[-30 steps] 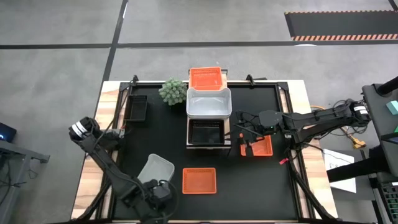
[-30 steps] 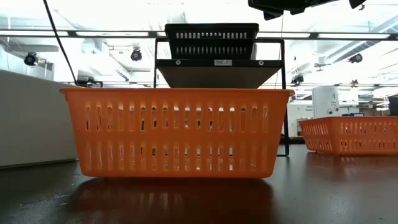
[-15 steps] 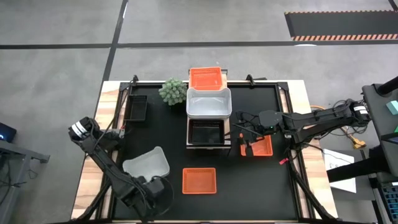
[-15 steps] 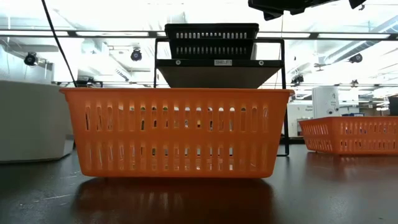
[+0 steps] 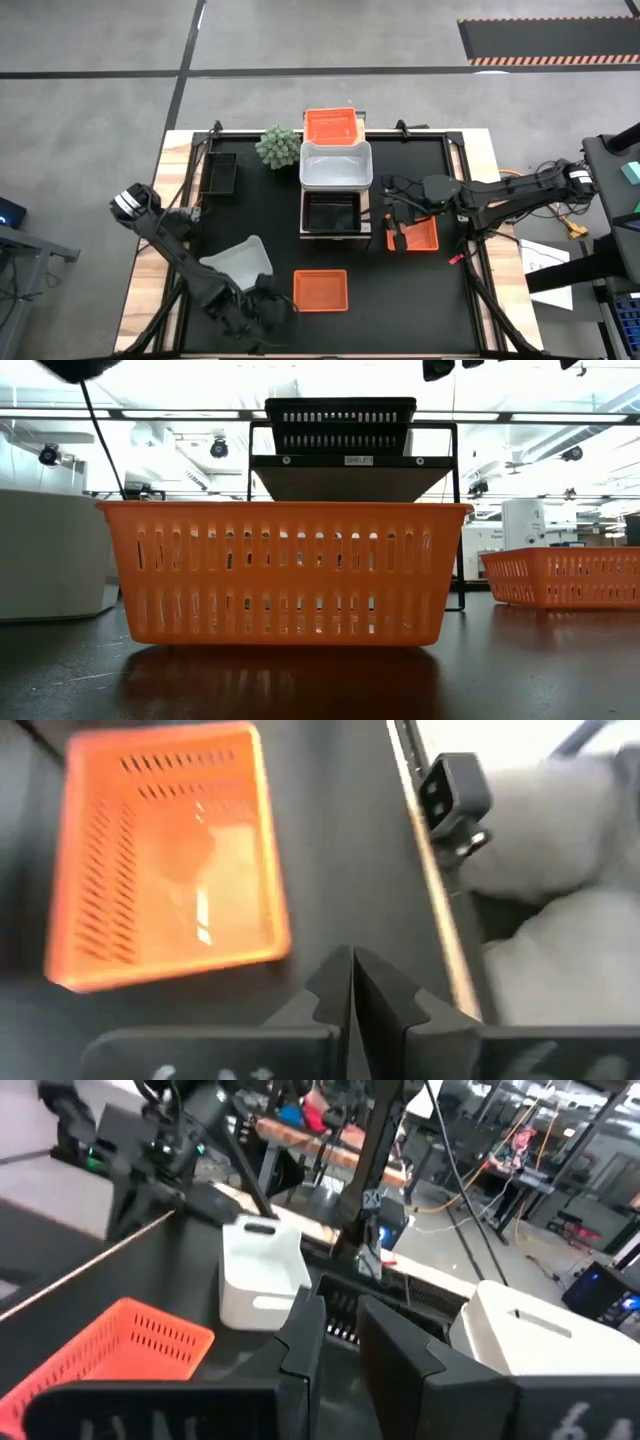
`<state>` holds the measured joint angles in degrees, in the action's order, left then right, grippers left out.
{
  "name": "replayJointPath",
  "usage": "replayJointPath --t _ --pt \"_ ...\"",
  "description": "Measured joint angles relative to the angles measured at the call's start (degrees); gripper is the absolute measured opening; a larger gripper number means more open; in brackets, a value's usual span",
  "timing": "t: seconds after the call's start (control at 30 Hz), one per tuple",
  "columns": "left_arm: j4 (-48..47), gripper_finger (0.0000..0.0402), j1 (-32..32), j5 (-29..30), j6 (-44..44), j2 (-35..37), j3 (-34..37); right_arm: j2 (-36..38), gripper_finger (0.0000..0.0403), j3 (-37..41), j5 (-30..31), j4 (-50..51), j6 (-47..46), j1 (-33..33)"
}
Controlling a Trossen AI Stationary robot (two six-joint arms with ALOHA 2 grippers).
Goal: Stack baskets on shelf by color
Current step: Stack the gray bin into the gray bins on the shelf
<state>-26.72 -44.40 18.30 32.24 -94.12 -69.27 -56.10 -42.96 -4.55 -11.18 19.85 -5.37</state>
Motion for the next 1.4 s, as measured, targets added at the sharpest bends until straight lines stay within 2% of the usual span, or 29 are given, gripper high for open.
replayJointPath --t 0.13,0.3,0.53,0.6,0.8,0.87,1.03,1.13,1.2,1.33,1.4 --pt "0.52 0.0 2.52 2.18 -13.74 5.53 4.69 -0.69 0.0075 0.0 -0.03 -4.08 -0.41 0.0" --pt "5.64 0.0 4.92 9.4 -29.37 16.42 13.11 -3.27 0.0108 -1.72 0.0 -6.97 -0.32 0.0" --pt "24.3 0.0 8.27 24.97 -50.72 34.86 29.12 -13.3 0.012 -10.81 0.03 -7.17 -0.34 -0.57" --pt "31.38 0.0 9.46 26.24 -53.78 39.54 33.18 -16.52 0.0121 -14.59 -0.01 -6.03 0.4 -1.3" --pt "51.23 0.0 10.18 26.03 -51.47 49.53 44.2 -25.78 0.0121 -26.68 -0.39 1.99 0.94 -5.61" --pt "55.16 0.0 10.18 25.37 -50.63 51.59 47.5 -28.61 0.0121 -29.96 -0.4 5.25 1.08 -7.76" --pt "64.37 0.0 10.18 25.11 -52.21 53.32 54.13 -35.21 0.012 -35.97 1.11 6.18 2.57 -12.56" --pt "73.77 0.0 9.96 25.0 -51.98 53.62 54.59 -39.02 0.0116 -40.33 6.66 9.2 4.8 -14.69" --pt "74.82 0.0 8.78 23.69 -49.57 54.32 53.92 -40.87 0.0111 -43.69 9.13 13.82 5.74 -15.76" --pt "74.76 0.0 6.66 16.73 -44.62 53.92 53.79 -43.37 0.0101 -47.7 9.19 18.26 6.7 -17.67" --pt "76.4 0.0 6.11 16.2 -45.13 53.33 53.86 -43.63 0.0096 -47.91 9.12 19.08 8.62 -18.5"
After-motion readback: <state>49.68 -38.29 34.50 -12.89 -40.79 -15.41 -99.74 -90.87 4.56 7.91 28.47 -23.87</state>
